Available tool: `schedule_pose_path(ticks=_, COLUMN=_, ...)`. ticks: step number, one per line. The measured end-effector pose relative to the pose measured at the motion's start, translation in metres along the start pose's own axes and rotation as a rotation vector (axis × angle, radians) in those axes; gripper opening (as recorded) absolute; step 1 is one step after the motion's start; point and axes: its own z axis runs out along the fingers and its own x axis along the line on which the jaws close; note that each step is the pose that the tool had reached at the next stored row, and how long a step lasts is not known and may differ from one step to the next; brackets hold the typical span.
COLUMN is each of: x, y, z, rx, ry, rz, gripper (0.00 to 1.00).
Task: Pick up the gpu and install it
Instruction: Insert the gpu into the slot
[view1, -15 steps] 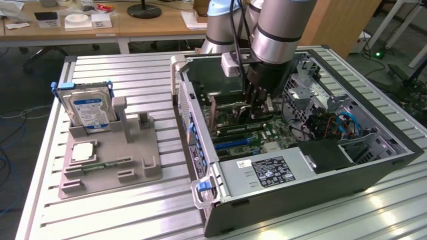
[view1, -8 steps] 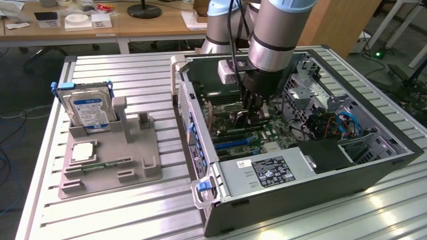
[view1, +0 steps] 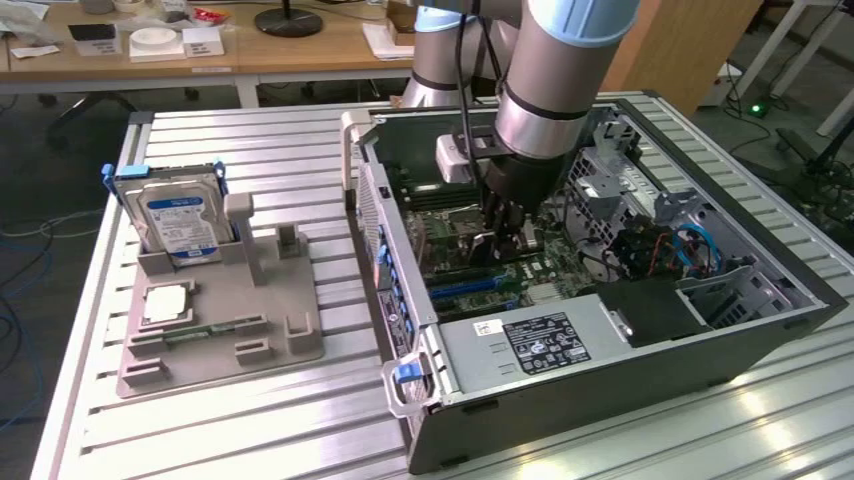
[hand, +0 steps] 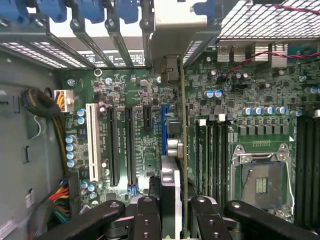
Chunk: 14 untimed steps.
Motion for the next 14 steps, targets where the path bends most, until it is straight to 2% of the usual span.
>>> schedule_pose_path(ticks=7, x=0.002, y=0.0006, z=0.0096, rx=-0.0057, ry=0.0002, rz=0.000, gripper=0.28)
schedule_pose_path(ticks=12, x=0.003, y=0.0019, z=0.0158, rx=-0.0121, ry=0.0007, rz=0.000, gripper=0.28)
schedule_pose_path(ticks=14, x=0.003, y=0.0022, z=0.0191, rx=-0.0126, ry=0.0007, rz=0.001, gripper=0.28)
